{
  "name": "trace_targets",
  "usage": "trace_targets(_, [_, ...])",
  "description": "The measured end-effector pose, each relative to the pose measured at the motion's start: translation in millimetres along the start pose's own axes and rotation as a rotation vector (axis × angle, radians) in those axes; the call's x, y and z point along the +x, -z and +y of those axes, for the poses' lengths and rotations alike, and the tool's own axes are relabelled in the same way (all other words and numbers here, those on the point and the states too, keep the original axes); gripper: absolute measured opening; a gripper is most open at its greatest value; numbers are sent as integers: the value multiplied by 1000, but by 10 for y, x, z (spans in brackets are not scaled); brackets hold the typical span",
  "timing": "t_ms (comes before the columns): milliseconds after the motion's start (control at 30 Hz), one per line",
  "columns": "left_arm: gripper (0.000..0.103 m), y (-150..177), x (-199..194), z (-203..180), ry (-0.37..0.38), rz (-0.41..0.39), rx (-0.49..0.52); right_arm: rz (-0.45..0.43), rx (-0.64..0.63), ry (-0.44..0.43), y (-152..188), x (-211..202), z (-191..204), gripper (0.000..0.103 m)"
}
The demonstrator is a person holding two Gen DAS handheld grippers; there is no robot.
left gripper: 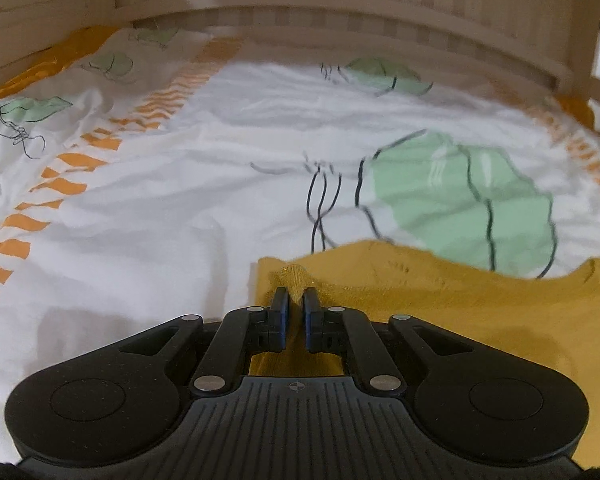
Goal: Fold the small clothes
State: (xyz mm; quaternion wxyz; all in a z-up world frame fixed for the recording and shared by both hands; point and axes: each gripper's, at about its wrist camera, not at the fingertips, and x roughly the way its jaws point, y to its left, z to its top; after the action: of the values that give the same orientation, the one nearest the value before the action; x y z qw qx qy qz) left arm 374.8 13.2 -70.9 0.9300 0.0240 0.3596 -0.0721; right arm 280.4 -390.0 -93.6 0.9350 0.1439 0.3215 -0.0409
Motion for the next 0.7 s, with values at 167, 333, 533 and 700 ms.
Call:
trace_targets(167, [23, -57, 11, -14, -15, 30, 49, -1, 35, 17, -40, -32, -47, 37])
trace_targets(333, [28, -105, -256, 90, -33, 2, 10, -46, 63, 33, -76, -271, -117, 74])
trace_targets(533, [43, 47, -749, 33, 39, 12, 12, -52, 73, -23, -21, -656, -30, 94])
trace_targets(700, [44, 297, -1092, -186, 84, 35, 62, -49, 24, -67, 140, -921, 245, 101])
